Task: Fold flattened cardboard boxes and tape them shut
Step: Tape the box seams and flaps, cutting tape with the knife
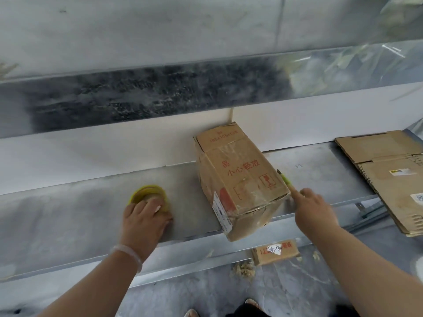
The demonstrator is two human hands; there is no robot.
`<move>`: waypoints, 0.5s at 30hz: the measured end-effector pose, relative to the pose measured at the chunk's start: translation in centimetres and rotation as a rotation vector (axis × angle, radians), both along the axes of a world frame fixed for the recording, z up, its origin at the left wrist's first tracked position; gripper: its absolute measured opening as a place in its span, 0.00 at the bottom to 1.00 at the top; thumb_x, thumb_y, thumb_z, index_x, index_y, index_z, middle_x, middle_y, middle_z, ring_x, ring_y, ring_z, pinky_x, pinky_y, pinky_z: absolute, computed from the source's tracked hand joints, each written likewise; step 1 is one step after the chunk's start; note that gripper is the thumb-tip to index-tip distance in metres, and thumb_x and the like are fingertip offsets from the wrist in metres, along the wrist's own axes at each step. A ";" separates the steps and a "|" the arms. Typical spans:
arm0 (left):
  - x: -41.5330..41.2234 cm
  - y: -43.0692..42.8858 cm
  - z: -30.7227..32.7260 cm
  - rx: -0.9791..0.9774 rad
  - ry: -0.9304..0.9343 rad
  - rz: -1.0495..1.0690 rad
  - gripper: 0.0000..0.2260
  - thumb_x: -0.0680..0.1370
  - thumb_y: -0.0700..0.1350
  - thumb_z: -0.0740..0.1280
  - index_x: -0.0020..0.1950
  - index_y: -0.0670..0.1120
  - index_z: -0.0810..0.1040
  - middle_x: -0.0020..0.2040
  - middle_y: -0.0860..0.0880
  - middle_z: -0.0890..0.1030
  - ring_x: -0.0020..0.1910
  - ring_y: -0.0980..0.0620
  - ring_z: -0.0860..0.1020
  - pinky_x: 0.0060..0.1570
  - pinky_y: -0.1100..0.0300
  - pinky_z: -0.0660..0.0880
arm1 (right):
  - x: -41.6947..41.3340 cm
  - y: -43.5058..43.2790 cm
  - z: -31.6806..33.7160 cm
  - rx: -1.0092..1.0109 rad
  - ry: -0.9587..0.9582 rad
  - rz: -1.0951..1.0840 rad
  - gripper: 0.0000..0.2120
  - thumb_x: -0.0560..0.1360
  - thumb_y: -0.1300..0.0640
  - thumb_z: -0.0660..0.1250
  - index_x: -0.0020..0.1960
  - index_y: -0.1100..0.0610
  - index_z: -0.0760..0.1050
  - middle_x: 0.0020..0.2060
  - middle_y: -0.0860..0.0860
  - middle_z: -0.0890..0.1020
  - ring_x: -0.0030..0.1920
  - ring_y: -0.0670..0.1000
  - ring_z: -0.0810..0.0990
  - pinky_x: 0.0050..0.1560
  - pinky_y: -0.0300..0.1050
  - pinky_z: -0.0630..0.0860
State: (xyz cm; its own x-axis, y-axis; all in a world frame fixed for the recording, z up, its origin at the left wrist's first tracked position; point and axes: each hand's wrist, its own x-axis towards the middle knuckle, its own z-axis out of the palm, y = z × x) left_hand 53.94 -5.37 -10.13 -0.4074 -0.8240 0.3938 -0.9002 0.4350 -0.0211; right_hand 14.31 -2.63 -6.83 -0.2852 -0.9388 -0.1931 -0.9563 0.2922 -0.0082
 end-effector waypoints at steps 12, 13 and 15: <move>-16.4 7.8 10.4 0.372 1.098 -0.079 0.30 0.82 0.58 0.49 0.79 0.43 0.46 0.79 0.52 0.50 0.78 0.53 0.50 0.75 0.55 0.53 | 7.4 4.8 6.3 -0.538 -1.436 0.129 0.27 0.81 0.46 0.52 0.78 0.50 0.54 0.71 0.28 0.65 0.73 0.33 0.61 0.68 0.27 0.61; -17.4 7.7 10.2 0.397 1.187 -0.024 0.32 0.81 0.62 0.49 0.79 0.46 0.43 0.79 0.55 0.49 0.78 0.56 0.49 0.76 0.54 0.53 | 7.7 4.7 6.3 -0.489 -1.463 0.122 0.26 0.82 0.47 0.51 0.78 0.50 0.52 0.68 0.22 0.63 0.71 0.29 0.59 0.66 0.24 0.60; -18.8 7.5 10.0 0.412 1.354 0.065 0.35 0.79 0.66 0.51 0.78 0.51 0.41 0.78 0.60 0.48 0.77 0.61 0.49 0.75 0.58 0.53 | 8.0 4.5 6.2 -0.439 -1.462 0.116 0.26 0.82 0.46 0.51 0.78 0.49 0.50 0.64 0.17 0.61 0.69 0.25 0.57 0.66 0.23 0.59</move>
State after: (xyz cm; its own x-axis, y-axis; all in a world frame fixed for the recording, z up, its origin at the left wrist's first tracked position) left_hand 35.14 2.09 -0.09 0.1284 -0.9764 0.1739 -0.1404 0.1557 0.9778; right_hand 22.30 1.87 -0.66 -0.0210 -0.9980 0.0594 -0.0507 -0.0583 -0.9970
